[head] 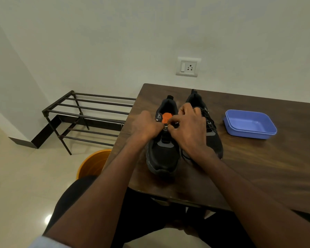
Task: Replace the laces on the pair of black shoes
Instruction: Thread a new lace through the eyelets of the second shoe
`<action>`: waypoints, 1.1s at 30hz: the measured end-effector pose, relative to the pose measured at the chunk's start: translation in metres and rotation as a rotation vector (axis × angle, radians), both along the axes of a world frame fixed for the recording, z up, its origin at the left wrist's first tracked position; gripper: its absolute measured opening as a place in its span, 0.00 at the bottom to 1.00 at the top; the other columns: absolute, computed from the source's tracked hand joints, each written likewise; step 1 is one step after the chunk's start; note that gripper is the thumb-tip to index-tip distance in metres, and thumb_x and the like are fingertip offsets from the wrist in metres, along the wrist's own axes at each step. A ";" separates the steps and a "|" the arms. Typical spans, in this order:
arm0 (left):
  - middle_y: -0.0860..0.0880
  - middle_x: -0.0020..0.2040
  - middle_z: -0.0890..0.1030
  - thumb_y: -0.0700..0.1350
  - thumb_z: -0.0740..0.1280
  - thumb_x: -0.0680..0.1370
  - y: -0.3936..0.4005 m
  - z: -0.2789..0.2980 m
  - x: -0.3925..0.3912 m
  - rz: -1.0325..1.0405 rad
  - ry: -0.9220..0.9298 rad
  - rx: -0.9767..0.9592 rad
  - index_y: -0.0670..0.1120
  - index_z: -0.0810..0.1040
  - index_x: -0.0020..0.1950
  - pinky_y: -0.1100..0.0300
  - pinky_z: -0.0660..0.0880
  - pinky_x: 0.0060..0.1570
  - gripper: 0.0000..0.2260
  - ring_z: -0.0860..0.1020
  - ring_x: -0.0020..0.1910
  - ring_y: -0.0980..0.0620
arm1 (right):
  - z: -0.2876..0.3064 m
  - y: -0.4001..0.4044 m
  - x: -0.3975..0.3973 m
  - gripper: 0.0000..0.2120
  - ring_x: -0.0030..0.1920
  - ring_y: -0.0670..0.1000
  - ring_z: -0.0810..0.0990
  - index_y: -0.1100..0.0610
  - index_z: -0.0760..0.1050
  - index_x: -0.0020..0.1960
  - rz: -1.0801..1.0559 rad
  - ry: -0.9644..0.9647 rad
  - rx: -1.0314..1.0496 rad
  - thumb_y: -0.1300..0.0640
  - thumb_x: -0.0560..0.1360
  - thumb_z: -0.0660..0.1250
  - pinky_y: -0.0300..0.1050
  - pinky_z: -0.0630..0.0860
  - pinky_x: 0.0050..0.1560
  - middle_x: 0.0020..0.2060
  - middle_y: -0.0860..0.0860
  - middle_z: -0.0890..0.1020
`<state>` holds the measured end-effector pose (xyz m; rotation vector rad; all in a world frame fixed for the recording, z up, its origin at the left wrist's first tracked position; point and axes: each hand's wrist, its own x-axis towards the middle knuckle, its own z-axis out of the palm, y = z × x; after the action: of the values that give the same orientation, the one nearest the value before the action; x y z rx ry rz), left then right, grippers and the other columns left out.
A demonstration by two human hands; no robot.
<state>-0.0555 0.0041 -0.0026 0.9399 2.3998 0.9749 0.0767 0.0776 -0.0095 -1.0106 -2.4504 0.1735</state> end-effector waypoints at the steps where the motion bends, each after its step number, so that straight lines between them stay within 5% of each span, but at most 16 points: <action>1: 0.49 0.35 0.78 0.51 0.74 0.77 -0.001 0.000 0.001 0.000 0.010 0.008 0.45 0.80 0.43 0.61 0.69 0.30 0.11 0.75 0.30 0.54 | 0.000 -0.001 0.000 0.09 0.58 0.53 0.70 0.44 0.85 0.52 -0.011 0.015 0.004 0.45 0.74 0.74 0.54 0.72 0.59 0.56 0.48 0.71; 6: 0.48 0.34 0.79 0.53 0.73 0.77 -0.004 0.000 0.005 0.012 0.010 0.037 0.45 0.78 0.38 0.54 0.77 0.34 0.14 0.78 0.33 0.50 | -0.001 -0.004 0.000 0.07 0.70 0.55 0.67 0.43 0.85 0.50 -0.022 -0.021 0.019 0.44 0.73 0.74 0.58 0.65 0.69 0.67 0.49 0.71; 11: 0.42 0.40 0.85 0.43 0.69 0.79 -0.006 -0.002 0.009 0.078 -0.007 0.058 0.41 0.83 0.42 0.43 0.84 0.46 0.09 0.85 0.43 0.43 | -0.008 -0.004 -0.001 0.04 0.67 0.54 0.68 0.42 0.85 0.48 -0.048 0.028 -0.065 0.46 0.73 0.74 0.58 0.66 0.68 0.65 0.47 0.71; 20: 0.49 0.43 0.84 0.41 0.70 0.80 -0.012 -0.005 0.010 0.082 -0.024 0.072 0.47 0.84 0.45 0.47 0.83 0.53 0.06 0.83 0.46 0.51 | -0.018 -0.007 -0.008 0.07 0.59 0.51 0.70 0.41 0.85 0.53 -0.091 0.153 -0.373 0.46 0.75 0.74 0.53 0.69 0.59 0.55 0.44 0.71; 29: 0.51 0.40 0.85 0.45 0.74 0.78 -0.011 -0.006 0.007 0.012 0.046 0.083 0.49 0.85 0.42 0.49 0.84 0.49 0.05 0.84 0.43 0.52 | -0.015 -0.011 -0.009 0.09 0.58 0.52 0.71 0.44 0.84 0.56 -0.059 0.110 -0.356 0.51 0.76 0.73 0.56 0.74 0.58 0.56 0.47 0.70; 33: 0.50 0.41 0.83 0.43 0.70 0.80 -0.007 -0.001 0.006 0.023 0.144 0.101 0.47 0.82 0.44 0.58 0.80 0.42 0.05 0.83 0.43 0.53 | -0.007 -0.008 -0.003 0.21 0.59 0.53 0.72 0.43 0.77 0.68 0.036 -0.003 -0.381 0.48 0.75 0.70 0.60 0.72 0.61 0.58 0.48 0.68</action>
<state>-0.0499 -0.0028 -0.0040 1.0535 2.5047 1.0801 0.0737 0.0694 -0.0166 -1.1181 -2.4926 0.6715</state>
